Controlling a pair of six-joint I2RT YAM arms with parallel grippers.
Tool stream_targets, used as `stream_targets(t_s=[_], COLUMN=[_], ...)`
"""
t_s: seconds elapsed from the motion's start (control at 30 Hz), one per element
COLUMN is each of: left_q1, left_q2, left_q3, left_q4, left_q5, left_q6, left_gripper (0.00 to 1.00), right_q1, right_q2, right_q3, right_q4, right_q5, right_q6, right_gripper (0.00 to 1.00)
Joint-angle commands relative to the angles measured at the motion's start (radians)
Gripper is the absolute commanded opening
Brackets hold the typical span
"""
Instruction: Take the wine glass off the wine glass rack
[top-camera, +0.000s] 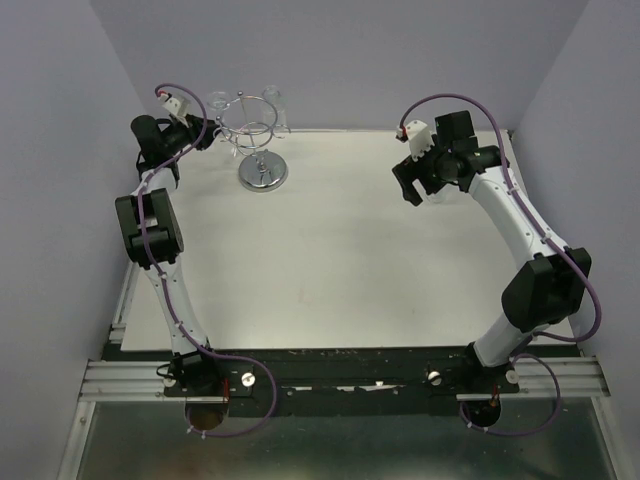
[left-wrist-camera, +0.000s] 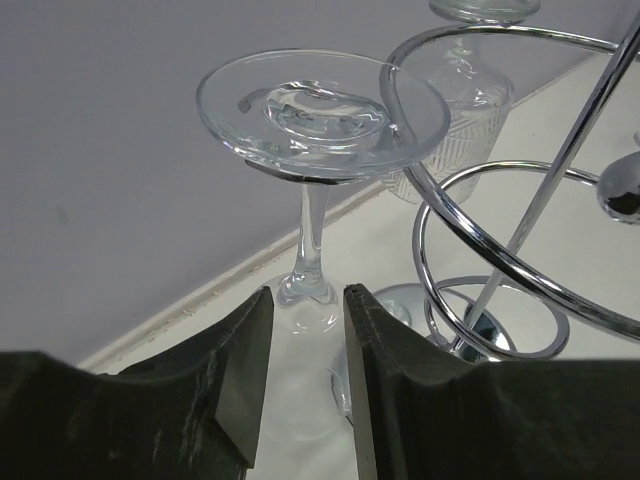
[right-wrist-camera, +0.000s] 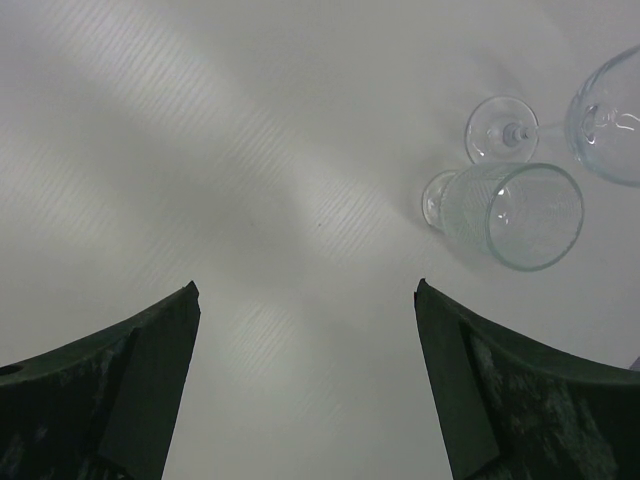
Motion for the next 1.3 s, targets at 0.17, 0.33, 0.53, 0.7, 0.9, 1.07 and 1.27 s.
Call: stream_targets(t_s=[0.17,0.33,0.53,0.7,0.9,1.07,1.27], left_q1=[-0.032,-0.053,-0.072,-0.072,-0.07,-0.07,-0.066], left_q2=[0.091,0.126,0.138,0.114,0.092,0.068,0.025], left_q3=[0.131,0.178,0.198,0.159,0.137,0.129,0.097], left_q4=[0.078,0.02,-0.008,0.01,0.036,0.053,0.162], left_q5=[0.025,0.015,0.019,0.009,0.012,0.004,0.01], left_q6=[0.017,0.076,0.104,0.101,0.081,0.075,-0.031], left_gripper=[0.44,0.42,0.32,0.3,0.22,0.16,0.13], right_q1=[0.006,0.006,0.006,0.006,0.006,0.006,0.006], right_q2=[-0.024,-0.016,-0.016,-0.025,-0.033,-0.033,-0.028], right_q3=[-0.004,-0.007,-0.022,-0.048,-0.067,-0.062,-0.068], right_q4=[-0.043,-0.044,-0.029,-0.017,0.002,0.016,0.029], right_q5=[0.088,0.104,0.113,0.104,0.099,0.097,0.085], right_q6=[-0.017,-0.028,-0.04,-0.04,-0.04,-0.045,-0.04], right_gripper=[0.95,0.95,0.95,0.95,0.95,0.95,0.95])
